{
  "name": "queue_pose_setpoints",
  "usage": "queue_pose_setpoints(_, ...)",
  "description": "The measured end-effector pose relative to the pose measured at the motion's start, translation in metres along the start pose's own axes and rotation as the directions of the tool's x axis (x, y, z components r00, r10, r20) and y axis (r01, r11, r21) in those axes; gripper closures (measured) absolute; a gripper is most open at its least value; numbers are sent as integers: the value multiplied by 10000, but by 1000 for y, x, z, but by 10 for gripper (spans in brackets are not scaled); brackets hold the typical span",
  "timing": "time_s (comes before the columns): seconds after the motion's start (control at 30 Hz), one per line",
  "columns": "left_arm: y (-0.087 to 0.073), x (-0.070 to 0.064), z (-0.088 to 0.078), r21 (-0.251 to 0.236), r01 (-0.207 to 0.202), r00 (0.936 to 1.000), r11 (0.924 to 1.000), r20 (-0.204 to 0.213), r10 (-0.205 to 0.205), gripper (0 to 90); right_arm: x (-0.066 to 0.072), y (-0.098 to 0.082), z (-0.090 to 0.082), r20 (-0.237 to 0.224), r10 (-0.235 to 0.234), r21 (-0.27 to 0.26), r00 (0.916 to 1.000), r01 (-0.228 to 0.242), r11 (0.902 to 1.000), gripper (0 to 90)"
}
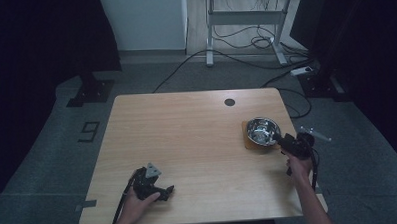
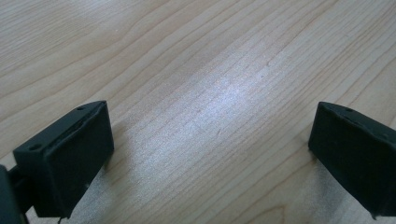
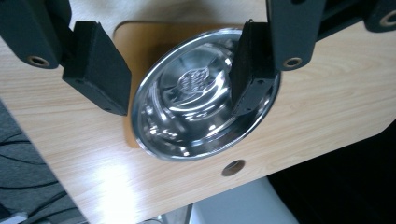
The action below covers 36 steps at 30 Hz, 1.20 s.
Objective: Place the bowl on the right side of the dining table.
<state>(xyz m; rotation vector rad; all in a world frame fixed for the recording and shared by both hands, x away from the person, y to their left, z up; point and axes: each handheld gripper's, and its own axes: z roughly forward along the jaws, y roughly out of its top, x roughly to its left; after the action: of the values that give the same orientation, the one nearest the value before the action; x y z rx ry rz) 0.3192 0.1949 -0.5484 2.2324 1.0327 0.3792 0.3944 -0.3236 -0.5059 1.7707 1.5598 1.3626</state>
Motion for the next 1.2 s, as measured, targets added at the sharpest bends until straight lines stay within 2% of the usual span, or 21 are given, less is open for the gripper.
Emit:
queue_pose_setpoints(0.17,0,0,0,2,-1,10000,10000,-1,1,0,10,-6,-8,-309,-256,222,9992,263,9994,382)
queue_pose_setpoints(0.2,0,0,0,2,0,10000,10000,-1,0,0,16,-9,-12,-447,-435,285,9981,448,9986,374)
queue_pose_setpoints(0.33,0,0,0,4,-2,10000,10000,-2,2,0,26,-14,-20,-812,-659,404,9945,694,9968,368)
queue_pose_setpoints(0.43,0,0,0,4,0,10000,10000,0,0,0,35,-19,-24,-1258,-650,576,9899,726,9957,361)
queue_pose_setpoints(0.53,0,0,0,3,0,10000,10000,-2,0,0,46,-23,-26,-1615,-858,697,9831,980,9927,358)
queue_pose_setpoints(0.57,0,0,0,6,-2,10000,10000,-2,2,0,46,-23,-26,-1615,-858,697,9831,980,9927,358)
queue_pose_setpoints(0.6,0,0,0,3,0,10000,10000,-2,0,0,54,-27,-25,-1868,-945,786,9779,1107,9907,357)
queue_pose_setpoints(0.63,0,0,0,3,0,10000,10000,-2,0,0,54,-27,-25,-1868,-945,786,9779,1107,9907,357)
queue_pose_setpoints(0.67,0,0,0,3,2,10000,10000,-2,-2,0,60,-30,-24,-2036,-1021,914,9737,1228,9882,355)
queue_pose_setpoints(0.7,0,0,0,3,2,10000,10000,-2,-2,0,60,-30,-24,-2036,-1021,914,9737,1228,9882,355)
queue_pose_setpoints(0.83,0,0,0,3,-1,10000,10000,-2,1,0,77,-44,-18,-2373,-1266,1153,9632,1573,9808,355)
queue_pose_setpoints(0.87,0,0,0,3,-1,10000,10000,-2,1,0,77,-44,-18,-2373,-1266,1153,9632,1573,9808,355)
queue_pose_setpoints(0.97,0,0,0,2,-1,10000,10000,-3,1,0,86,-54,-13,-2539,-1427,1348,9566,1811,9742,355)
queue_pose_setpoints(1.0,0,0,0,8,-4,10000,10000,-2,4,0,91,-60,-9,-2680,-1501,1501,9516,1952,9692,355)
queue_pose_setpoints(1.2,0,0,0,7,-5,10000,10000,-4,5,0,102,-74,0,-2969,-1594,1883,9415,2214,9568,355)
